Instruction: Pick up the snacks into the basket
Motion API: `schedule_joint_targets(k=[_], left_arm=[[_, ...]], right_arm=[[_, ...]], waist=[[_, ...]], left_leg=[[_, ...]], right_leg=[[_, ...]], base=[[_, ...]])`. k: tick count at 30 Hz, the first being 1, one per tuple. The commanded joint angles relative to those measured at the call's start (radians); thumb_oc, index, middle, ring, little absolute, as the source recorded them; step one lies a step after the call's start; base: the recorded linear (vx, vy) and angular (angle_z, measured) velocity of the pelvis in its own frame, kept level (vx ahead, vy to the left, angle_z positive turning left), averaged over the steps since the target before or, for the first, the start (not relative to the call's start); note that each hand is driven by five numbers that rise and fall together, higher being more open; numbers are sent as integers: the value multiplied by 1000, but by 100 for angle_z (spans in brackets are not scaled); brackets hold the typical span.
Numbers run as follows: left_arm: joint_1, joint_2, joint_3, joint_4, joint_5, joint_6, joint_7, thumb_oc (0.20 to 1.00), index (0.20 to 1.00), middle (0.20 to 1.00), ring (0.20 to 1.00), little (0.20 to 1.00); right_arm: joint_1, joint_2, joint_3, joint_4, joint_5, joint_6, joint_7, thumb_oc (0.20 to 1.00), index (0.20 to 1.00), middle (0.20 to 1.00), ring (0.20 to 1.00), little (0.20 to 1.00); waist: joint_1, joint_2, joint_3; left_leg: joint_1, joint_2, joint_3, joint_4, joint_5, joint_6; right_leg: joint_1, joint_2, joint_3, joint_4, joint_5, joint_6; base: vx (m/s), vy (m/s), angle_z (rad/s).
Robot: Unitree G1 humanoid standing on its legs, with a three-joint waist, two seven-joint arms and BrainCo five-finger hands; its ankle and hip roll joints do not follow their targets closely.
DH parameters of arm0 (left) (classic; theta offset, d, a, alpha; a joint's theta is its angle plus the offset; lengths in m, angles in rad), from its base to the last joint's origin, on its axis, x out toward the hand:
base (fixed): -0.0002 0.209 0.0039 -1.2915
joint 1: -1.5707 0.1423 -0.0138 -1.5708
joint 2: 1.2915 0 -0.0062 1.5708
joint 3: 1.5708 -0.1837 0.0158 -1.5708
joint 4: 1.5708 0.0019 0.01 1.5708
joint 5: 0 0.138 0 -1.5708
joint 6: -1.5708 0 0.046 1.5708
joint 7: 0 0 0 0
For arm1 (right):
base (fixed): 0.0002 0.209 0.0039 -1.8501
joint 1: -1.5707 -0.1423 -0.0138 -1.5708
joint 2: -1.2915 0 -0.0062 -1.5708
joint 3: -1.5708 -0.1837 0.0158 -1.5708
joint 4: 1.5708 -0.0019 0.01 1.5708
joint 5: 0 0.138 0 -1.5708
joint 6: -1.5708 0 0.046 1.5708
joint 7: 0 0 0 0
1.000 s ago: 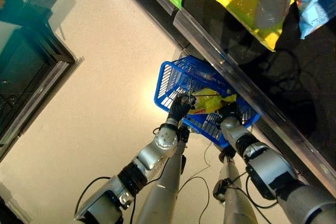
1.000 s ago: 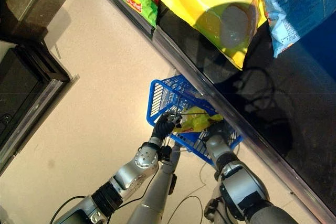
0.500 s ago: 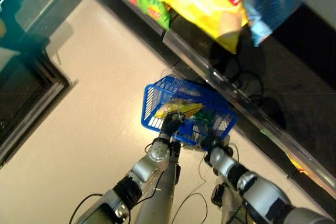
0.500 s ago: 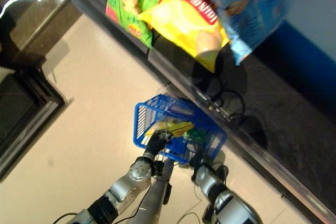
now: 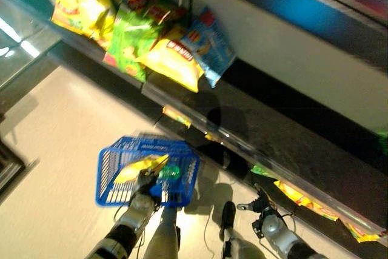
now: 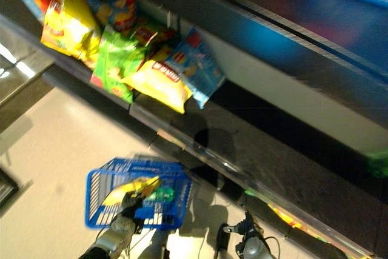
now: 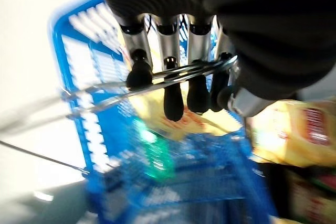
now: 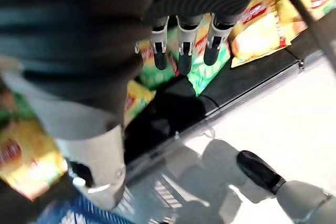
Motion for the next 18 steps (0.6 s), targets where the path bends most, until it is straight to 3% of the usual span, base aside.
schedule_joint_targets(k=[1, 4, 6, 10, 18], left_arm=[[44, -36, -42, 21, 115, 10, -26, 200, 200, 200, 200, 200], [124, -59, -21, 62, 152, -3, -64, 200, 200, 200, 200, 200], [142, -66, -29, 78, 169, -5, -88, 200, 200, 200, 200, 200], [180, -87, 7, 124, 115, -17, -162, 200, 200, 200, 200, 200], [188, -100, -10, 149, 132, -9, -205, 200, 200, 200, 200, 200]], right_arm=[[49, -51, -32, 42, 15, -4, 13, 1000, 1000, 1000, 1000, 1000], [88, -28, -113, 209, 28, 16, 21, 1000, 1000, 1000, 1000, 1000], [94, -23, -137, 271, 35, 26, 28, 1000, 1000, 1000, 1000, 1000], [126, -15, -204, 440, 41, 75, 72, 1000, 1000, 1000, 1000, 1000], [125, 2, -185, 453, 24, 88, 97, 1000, 1000, 1000, 1000, 1000]], waist=[[-5, 36, -108], [-15, 52, -191], [-17, 57, -211], [-24, 70, -300], [-29, 73, -385]], left_leg=[[23, -2, 43, 1, -105, -4], [64, 7, 50, 1, -120, -9], [75, 8, 53, 1, -126, -10], [115, 16, 51, 1, -144, -17], [145, 20, 50, 1, -157, -24]], right_leg=[[-122, -21, 27, 109, -6, 36], [-77, -16, 30, 91, -11, 37], [-65, -14, 33, 87, -13, 37], [-18, -6, 34, 74, -25, 34], [23, 0, 29, 68, -37, 29]], base=[[170, -31, -24], [156, -35, -8], [101, -2, -2], [112, -2, -5], [37, -4, -1]])
